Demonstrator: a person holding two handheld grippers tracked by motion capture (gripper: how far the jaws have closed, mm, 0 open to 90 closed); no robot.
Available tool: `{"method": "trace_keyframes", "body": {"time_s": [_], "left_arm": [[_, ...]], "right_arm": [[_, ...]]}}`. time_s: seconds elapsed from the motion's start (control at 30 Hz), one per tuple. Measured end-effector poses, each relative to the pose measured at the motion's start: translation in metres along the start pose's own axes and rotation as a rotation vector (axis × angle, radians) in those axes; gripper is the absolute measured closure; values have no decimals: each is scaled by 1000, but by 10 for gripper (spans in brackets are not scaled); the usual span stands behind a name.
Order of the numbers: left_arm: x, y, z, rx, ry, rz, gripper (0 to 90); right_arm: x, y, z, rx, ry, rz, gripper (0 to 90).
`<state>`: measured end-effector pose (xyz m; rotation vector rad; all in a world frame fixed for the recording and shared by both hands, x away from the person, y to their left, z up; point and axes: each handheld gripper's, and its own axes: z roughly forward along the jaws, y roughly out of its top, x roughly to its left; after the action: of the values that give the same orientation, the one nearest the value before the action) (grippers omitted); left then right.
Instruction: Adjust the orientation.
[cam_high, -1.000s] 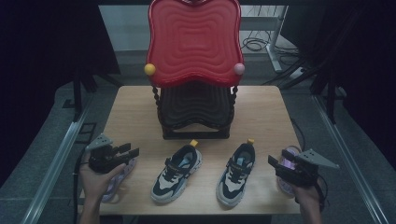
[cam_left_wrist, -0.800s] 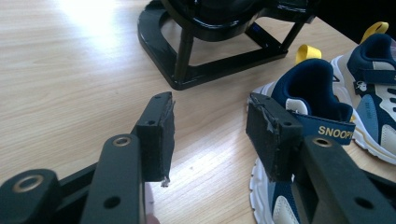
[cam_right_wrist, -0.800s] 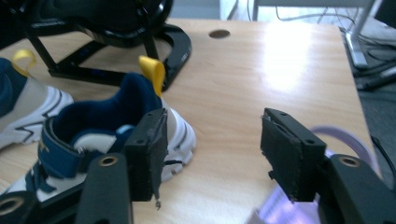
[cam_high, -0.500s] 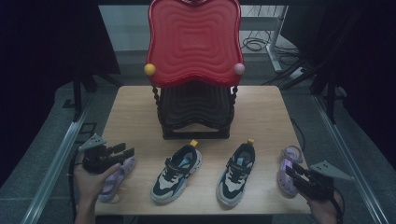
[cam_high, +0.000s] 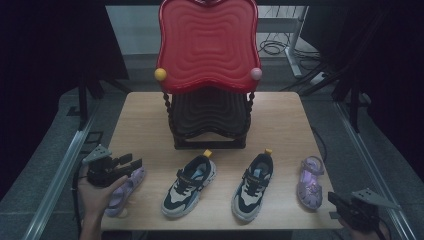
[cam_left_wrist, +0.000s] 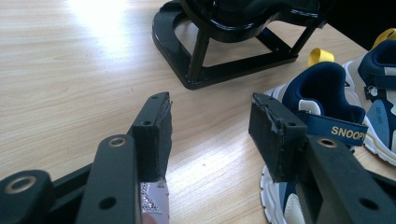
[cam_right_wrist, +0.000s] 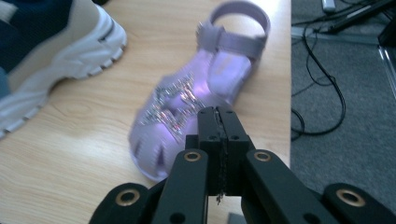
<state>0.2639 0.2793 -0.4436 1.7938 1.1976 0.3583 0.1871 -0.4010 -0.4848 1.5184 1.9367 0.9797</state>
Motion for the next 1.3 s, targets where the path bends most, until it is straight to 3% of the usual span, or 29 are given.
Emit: {"method": "trace_keyframes", "body": {"time_s": [0.2,0.4,0.47,0.87,1.3], "left_arm": [[0,-2,0,2,0,0,491],[-1,-3,0,8,0,0,489],[-1,-3,0,9,1,1,488],[-5,-5,4,24,-6,10,486],[-5,-6,8,36,-7,10,481]], "right_arm": [[-9,-5,6,19,3,11,898],[-16,-10,9,52,-23,11,898],[-17,-12,12,54,2,16,898],[-5,-10,28,126,4,-44,897],[0,-8,29,137,9,-66,897]]}}
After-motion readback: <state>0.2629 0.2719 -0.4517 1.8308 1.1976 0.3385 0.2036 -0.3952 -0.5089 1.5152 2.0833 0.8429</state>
